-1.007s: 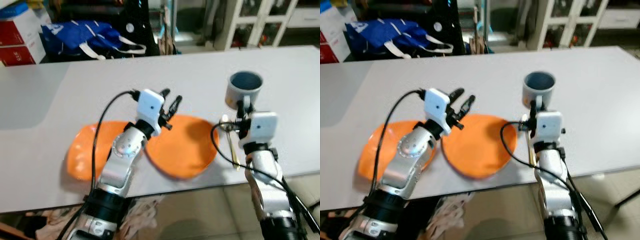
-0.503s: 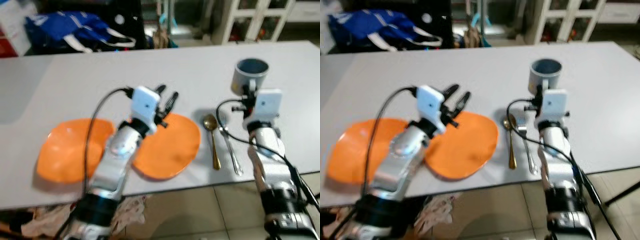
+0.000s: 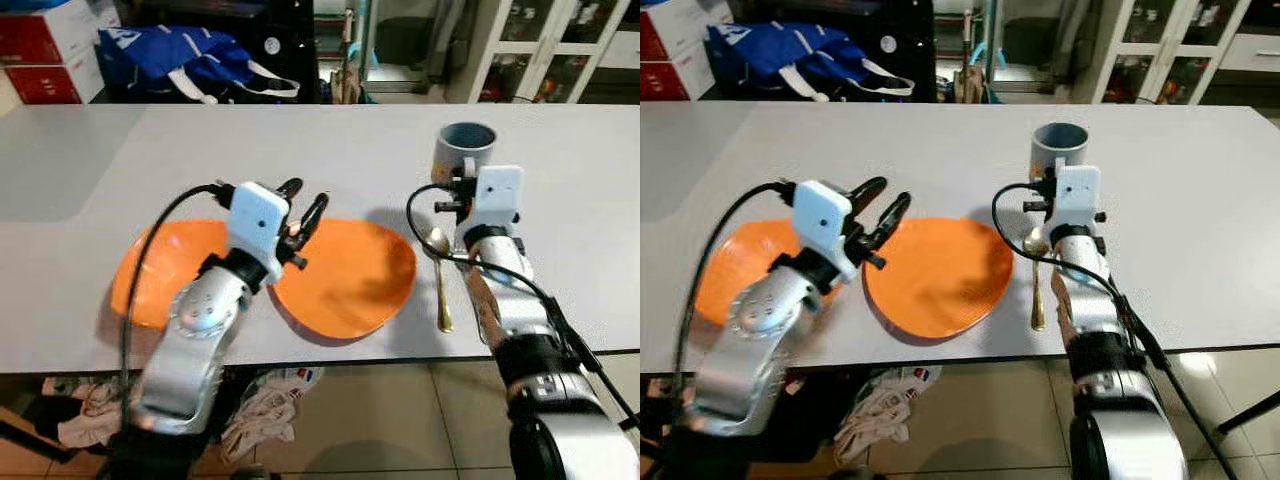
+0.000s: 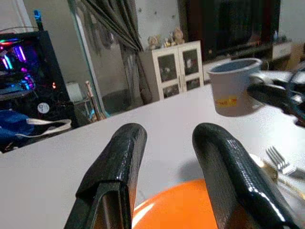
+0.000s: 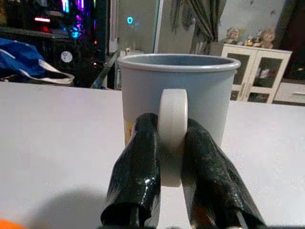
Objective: Setting the table
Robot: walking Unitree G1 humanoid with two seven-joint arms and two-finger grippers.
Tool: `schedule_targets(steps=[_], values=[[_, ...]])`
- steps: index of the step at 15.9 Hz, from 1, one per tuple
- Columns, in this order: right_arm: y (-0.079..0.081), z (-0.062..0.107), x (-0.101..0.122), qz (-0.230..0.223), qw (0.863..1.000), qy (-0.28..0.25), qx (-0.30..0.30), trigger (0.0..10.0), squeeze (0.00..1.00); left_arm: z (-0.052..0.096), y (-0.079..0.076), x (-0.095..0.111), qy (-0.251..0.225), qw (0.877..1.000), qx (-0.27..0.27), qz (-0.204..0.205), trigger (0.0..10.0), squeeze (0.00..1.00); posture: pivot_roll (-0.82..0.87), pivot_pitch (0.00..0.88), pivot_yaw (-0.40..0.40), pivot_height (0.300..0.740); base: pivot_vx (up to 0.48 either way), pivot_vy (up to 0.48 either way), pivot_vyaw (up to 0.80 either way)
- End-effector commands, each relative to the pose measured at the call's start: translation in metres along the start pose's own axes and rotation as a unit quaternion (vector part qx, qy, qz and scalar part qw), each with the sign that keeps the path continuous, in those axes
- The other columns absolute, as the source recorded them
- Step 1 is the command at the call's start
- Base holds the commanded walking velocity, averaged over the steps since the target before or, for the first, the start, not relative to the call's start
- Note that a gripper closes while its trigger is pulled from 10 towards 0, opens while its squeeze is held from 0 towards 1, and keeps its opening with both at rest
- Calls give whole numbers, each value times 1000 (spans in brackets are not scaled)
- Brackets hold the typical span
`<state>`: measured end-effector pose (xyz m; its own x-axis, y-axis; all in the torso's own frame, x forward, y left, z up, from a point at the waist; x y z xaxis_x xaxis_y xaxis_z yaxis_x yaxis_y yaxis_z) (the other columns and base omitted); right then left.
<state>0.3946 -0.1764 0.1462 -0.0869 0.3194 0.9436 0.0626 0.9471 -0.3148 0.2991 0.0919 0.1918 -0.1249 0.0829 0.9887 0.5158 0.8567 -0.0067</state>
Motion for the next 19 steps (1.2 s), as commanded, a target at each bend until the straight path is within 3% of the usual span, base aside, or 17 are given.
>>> schedule_targets(steps=[1, 8, 13, 14, 15, 16, 19], values=[[0, -5, 3, -14, 1000, -4, 6, 10000, 0, 6, -10, 2, 12, 1000, -26, -11, 10000, 0, 230, 33, -12, 740, 0, 0, 0], [29, -11, -7, -40, 997, 34, 58, 10000, 0, 24, -12, 3, 37, 999, -6, 0, 10000, 0, 264, 112, -26, 740, 0, 0, 0], [36, -5, -21, -43, 996, 56, 62, 10000, 0, 30, -11, 4, 49, 999, 4, 1, 10000, 0, 267, 120, -31, 740, 0, 0, 0], [37, -5, -22, -44, 995, 59, 62, 10000, 106, 31, -12, 4, 49, 999, 5, 1, 10000, 0, 267, 120, -31, 740, 0, 0, 0], [37, -4, -23, -44, 995, 61, 61, 10000, 106, 31, -12, 4, 50, 999, 5, 1, 10000, 0, 267, 120, -31, 740, 0, 0, 0], [37, -4, -25, -50, 995, 64, 61, 10000, 969, 31, -12, 4, 50, 999, 6, 2, 10000, 0, 268, 118, -33, 740, 0, 0, 0], [40, -4, -25, -45, 995, 66, 66, 10000, 1000, 32, -12, 3, 54, 999, 9, 3, 10000, 0, 268, 110, -36, 740, 0, 0, 0]])
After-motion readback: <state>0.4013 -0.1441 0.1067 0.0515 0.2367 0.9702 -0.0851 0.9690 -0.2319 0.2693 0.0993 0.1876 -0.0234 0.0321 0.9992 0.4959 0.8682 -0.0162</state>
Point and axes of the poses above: a point about 5 cm out from each wrist's last joint towards the gripper, its own z axis pointing back from the gripper into the wrist, its own x axis along the axis of the wrist's last joint, y = z × x, the point moved 3 cm from there along -z, pointing out of the wrist towards the gripper, and after that the axes turned 13 degrees about z, right-handed, at the moved point
